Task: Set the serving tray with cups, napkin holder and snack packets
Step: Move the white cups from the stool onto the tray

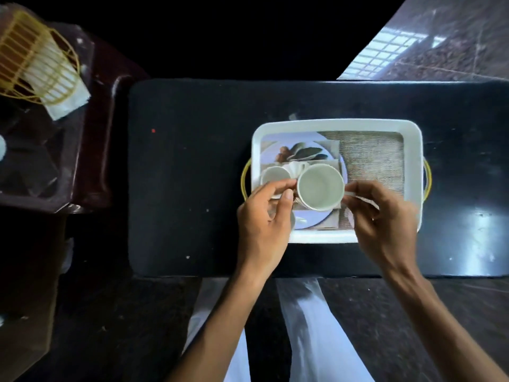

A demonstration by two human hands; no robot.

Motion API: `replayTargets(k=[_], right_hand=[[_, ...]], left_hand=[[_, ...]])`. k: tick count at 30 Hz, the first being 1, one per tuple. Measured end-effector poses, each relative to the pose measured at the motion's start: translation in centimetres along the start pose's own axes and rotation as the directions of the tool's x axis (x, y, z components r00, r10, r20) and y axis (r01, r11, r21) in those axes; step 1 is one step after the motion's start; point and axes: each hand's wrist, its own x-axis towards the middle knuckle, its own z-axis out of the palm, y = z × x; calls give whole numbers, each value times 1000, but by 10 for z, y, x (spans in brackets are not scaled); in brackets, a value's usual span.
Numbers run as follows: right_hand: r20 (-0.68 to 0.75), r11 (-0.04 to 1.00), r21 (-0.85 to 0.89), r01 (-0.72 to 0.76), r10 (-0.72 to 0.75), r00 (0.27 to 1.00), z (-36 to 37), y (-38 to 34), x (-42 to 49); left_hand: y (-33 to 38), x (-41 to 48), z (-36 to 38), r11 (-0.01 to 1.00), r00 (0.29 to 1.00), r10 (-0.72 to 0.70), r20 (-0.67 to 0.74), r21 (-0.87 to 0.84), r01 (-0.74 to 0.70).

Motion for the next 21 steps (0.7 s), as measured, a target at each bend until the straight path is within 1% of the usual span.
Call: replayTargets(k=[4, 9, 11, 14, 21], right_hand=[[-15, 998, 17, -57, 57, 998, -8, 38, -9], [-16, 984, 86, -154, 156, 988, 2, 70, -21], [-12, 979, 111, -172, 174, 985, 6, 79, -25], [-10, 978, 113, -174, 176, 984, 10, 89, -29], [41, 984, 111, -142, 139, 990, 15, 97, -31]], left_hand=[[-6, 3, 27, 992, 997, 3, 74, 126, -12], [-15, 11, 48, 976, 992, -46, 114, 217, 20], [-18, 12, 53, 959, 990, -41, 132, 283, 1], [-19, 12, 57, 925, 988, -26, 152, 378, -34], [-16, 17, 57, 861, 984, -83, 156, 509, -8]])
